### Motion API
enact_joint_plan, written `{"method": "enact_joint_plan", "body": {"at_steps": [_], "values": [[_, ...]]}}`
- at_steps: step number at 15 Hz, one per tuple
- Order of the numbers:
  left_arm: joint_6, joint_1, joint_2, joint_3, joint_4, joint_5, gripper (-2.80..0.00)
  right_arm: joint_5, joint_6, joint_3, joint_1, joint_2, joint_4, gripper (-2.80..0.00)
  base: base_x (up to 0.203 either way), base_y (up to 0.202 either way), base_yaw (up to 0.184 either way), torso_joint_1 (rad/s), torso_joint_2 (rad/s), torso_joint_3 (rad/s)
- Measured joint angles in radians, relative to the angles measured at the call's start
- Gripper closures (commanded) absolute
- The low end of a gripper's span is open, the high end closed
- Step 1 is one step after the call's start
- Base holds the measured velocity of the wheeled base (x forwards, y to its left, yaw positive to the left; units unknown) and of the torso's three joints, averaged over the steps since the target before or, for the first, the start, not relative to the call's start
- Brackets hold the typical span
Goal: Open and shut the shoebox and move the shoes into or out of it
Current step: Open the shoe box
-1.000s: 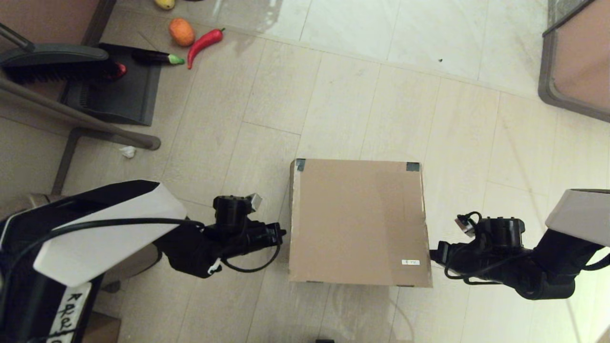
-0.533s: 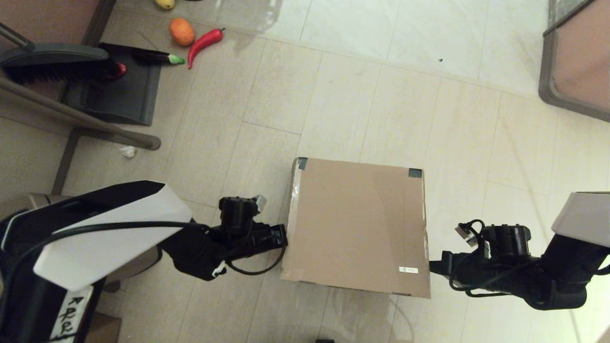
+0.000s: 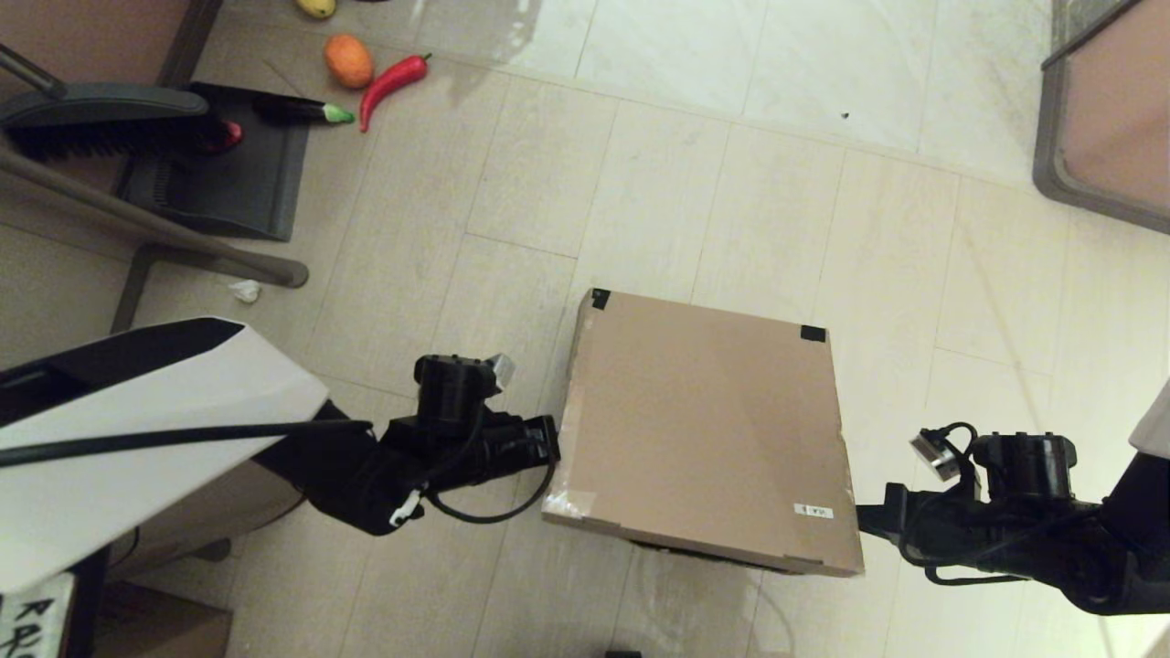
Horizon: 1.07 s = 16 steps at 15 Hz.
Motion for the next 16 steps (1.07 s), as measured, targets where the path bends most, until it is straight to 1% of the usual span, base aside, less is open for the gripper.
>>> {"method": "enact_joint_plan", "body": {"at_steps": [4,11,16], "values": [[-0.001,-0.022,-0.051,0.064,0.001,0.006,0.0,0.0,0.0,0.025,-0.031,-0.012,-0.016,0.0,0.0,0.0,0.0,0.0,0.0,0.0],[-0.001,-0.047,-0.063,0.126,-0.007,0.004,0.0,-0.004,-0.001,0.025,-0.043,-0.004,-0.019,0.0,0.0,0.0,0.0,0.0,0.0,0.0],[-0.001,-0.046,-0.078,0.154,-0.013,0.008,0.0,-0.002,0.005,0.028,-0.075,-0.018,-0.023,0.0,0.0,0.0,0.0,0.0,0.0,0.0]]}}
